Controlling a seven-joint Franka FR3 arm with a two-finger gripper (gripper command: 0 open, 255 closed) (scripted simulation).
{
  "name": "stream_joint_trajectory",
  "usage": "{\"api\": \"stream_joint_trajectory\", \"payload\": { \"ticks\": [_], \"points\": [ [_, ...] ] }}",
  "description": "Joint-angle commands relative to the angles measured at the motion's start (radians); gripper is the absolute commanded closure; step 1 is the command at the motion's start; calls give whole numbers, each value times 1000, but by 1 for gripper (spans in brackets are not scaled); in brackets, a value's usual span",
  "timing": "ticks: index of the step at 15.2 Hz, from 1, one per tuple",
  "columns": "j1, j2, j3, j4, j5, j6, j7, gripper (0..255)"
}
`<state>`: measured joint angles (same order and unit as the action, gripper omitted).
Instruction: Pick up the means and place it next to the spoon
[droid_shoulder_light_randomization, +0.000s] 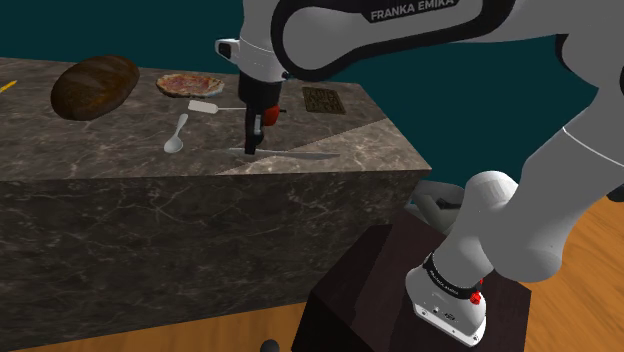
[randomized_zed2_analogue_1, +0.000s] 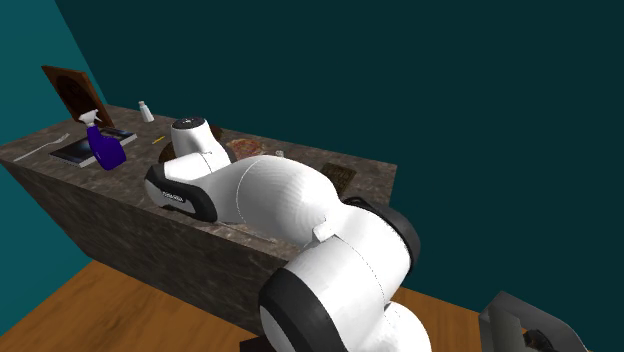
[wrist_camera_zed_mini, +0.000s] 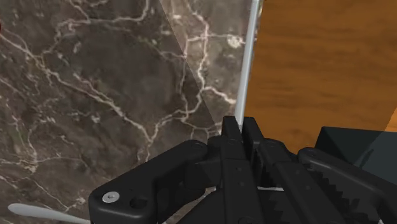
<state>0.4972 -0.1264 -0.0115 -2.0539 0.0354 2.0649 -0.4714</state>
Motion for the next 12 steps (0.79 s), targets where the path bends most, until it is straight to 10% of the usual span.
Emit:
{"api": "stream_joint_trajectory", "payload": {
  "ticks": [1,11,12],
  "points": [
    [0,4,0,-22,1,26,-2,255],
    [0,10,0,-43,1,53,-3,255],
    [0,10,0,-43,1,53,-3,0]
  ]
}}
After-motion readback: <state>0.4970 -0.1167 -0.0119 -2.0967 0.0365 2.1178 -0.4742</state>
